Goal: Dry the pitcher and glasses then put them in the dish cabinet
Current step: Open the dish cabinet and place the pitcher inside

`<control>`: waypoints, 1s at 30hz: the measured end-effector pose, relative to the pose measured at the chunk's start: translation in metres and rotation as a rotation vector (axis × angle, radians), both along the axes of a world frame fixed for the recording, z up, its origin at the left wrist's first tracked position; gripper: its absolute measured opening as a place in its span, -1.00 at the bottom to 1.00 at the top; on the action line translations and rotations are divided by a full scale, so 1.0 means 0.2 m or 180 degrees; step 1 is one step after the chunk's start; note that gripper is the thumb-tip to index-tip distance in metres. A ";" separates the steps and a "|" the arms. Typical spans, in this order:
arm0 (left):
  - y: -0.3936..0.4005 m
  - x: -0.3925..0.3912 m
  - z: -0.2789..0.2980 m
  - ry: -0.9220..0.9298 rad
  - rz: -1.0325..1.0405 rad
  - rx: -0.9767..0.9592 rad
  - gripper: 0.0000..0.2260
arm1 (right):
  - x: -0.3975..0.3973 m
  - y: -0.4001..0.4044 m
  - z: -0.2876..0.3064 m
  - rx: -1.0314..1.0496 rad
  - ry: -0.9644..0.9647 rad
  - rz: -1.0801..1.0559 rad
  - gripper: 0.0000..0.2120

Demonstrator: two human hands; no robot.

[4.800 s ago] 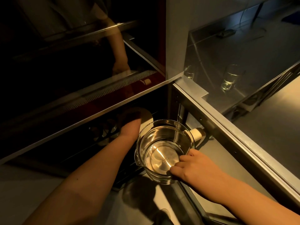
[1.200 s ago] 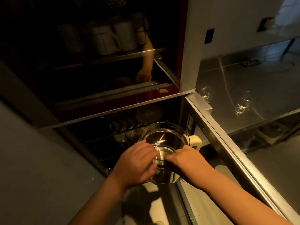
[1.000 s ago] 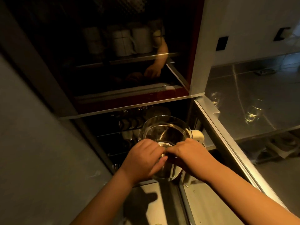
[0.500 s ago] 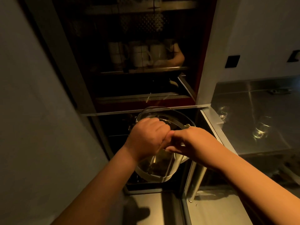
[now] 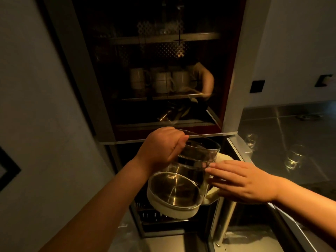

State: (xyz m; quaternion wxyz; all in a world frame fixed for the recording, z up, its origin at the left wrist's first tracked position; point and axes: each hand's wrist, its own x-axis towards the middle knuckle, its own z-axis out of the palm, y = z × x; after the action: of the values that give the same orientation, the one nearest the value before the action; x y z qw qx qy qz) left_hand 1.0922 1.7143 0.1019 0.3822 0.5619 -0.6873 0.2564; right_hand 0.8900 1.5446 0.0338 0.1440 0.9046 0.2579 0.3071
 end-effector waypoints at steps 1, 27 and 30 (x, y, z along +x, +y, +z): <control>0.00 0.01 0.01 0.0020 -0.0029 0.0008 -0.48 | 0.00 -0.02 0.01 -0.0014 0.0101 0.0054 -0.58; 0.07 0.19 0.22 -0.0255 0.0393 0.0570 -0.75 | 0.22 0.08 0.37 -0.1799 0.0892 0.0485 -0.87; 0.08 0.21 0.15 -0.0227 0.0518 0.0746 -0.71 | 0.25 0.10 0.42 -0.1703 0.0768 0.0581 -0.89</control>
State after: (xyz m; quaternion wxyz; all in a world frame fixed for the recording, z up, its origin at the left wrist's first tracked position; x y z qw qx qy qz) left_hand 1.1349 1.7310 0.1324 0.2673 0.6471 -0.6779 0.2244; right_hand 0.9406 1.5653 0.1170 0.3173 0.8376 0.4251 0.1303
